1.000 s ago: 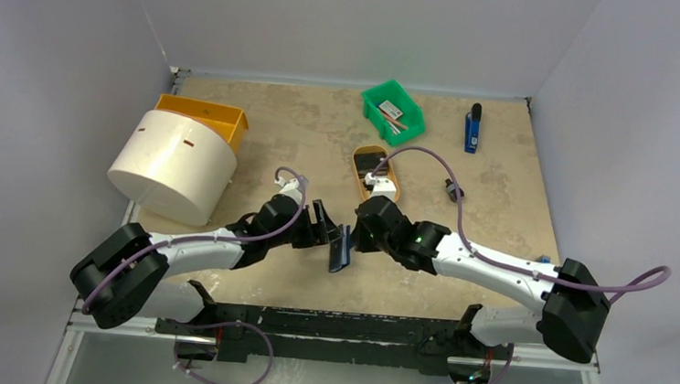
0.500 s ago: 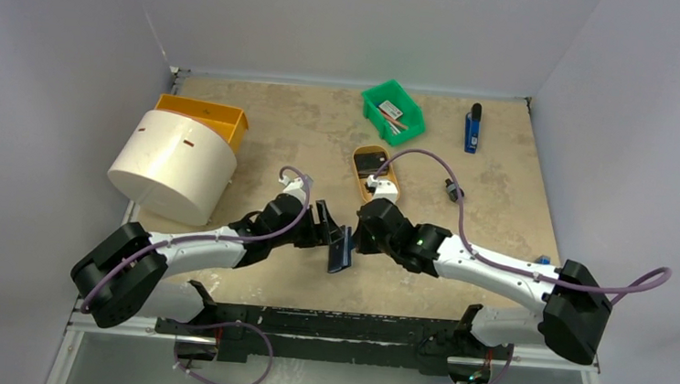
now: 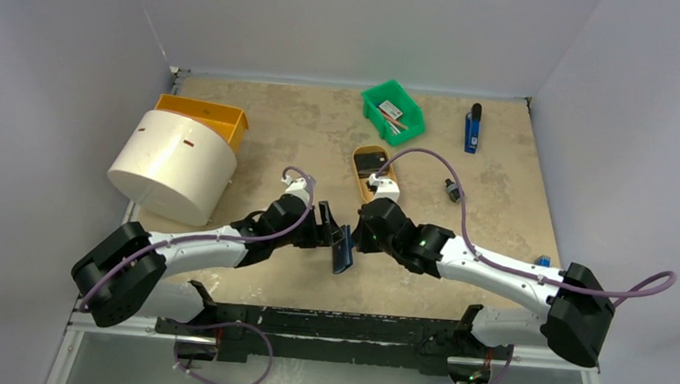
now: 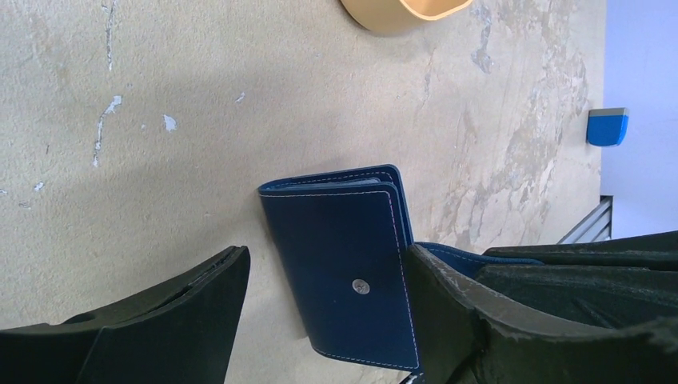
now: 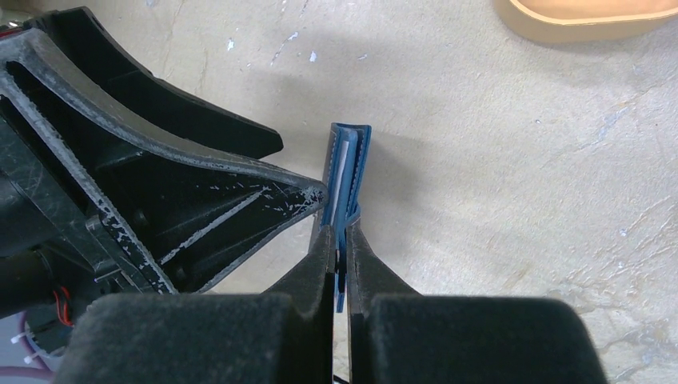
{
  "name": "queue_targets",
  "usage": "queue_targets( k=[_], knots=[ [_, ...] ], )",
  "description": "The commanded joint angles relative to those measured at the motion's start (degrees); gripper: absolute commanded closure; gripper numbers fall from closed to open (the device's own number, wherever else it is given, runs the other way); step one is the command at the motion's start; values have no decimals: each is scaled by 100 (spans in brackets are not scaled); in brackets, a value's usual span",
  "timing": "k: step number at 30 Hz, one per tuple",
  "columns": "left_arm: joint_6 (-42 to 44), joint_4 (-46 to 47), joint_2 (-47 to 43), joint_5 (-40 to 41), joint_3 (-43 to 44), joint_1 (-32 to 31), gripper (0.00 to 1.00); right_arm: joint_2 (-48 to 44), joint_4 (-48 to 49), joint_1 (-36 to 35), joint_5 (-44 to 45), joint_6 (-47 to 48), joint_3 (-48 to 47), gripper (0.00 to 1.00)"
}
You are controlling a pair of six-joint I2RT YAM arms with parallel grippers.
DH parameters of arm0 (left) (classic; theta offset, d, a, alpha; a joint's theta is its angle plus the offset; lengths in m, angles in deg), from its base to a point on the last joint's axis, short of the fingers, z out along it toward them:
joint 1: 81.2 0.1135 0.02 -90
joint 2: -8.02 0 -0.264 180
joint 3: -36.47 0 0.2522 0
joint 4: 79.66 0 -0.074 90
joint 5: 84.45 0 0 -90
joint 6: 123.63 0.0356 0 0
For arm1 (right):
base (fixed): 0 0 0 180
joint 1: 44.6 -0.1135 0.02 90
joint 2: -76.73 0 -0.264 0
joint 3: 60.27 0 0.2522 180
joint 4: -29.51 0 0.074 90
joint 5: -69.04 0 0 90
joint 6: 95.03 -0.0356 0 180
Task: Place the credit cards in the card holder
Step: Open the card holder at the center of the board.
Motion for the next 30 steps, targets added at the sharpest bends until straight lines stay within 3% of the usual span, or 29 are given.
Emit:
queue_targets(
  k=[1,11,17,30],
  knots=[
    [108,80,-244,156,244,-26,28,-146,225,24,67,-66,31,100],
    [106,25,-182,63,346,-42,30,-179,260,24,55,-44,26,100],
    [177,-158,-53,207,331,-50,41,-186,244,24,87,-72,84,100],
    [354,-685,-14,677,292,-50,73,-335,100,24,217,-93,169,100]
  ],
)
